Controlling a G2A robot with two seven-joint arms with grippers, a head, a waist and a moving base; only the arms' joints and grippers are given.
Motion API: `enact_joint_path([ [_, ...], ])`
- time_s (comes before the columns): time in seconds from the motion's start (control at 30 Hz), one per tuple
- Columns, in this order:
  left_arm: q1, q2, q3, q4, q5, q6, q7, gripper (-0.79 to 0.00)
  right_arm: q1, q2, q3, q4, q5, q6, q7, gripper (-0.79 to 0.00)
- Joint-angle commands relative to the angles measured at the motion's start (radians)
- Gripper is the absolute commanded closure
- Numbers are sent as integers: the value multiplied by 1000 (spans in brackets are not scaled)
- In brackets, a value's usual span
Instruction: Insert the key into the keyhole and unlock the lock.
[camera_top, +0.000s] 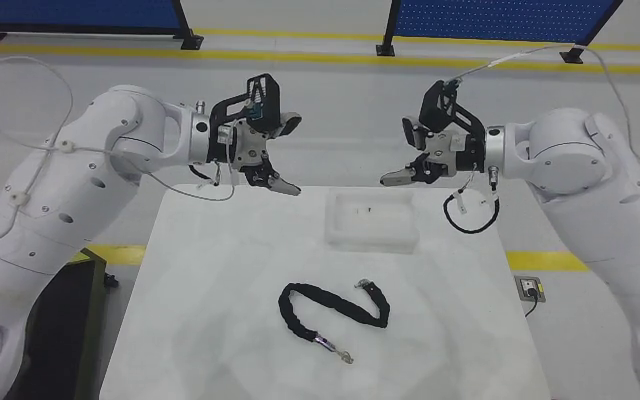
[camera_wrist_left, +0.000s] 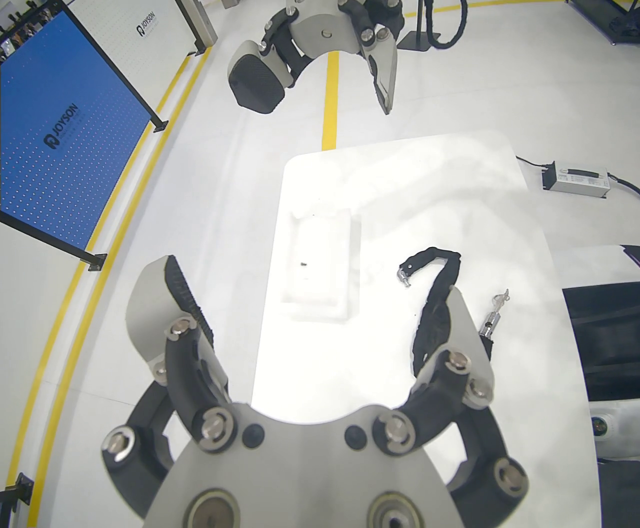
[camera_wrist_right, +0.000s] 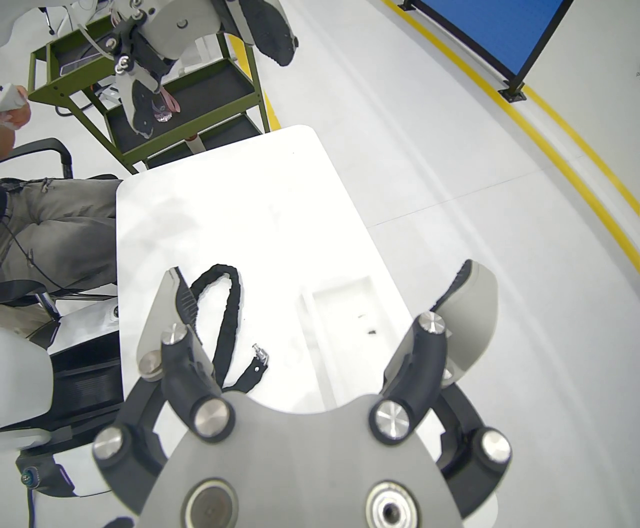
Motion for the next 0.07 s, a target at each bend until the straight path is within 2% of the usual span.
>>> enact_joint_path([
  [0.0,0,0,0,0,0,0,0,-784,0,0,0,0,0,0,0,-784],
  [0.03,0,0,0,0,0,0,0,-784,0,0,0,0,0,0,0,-784],
])
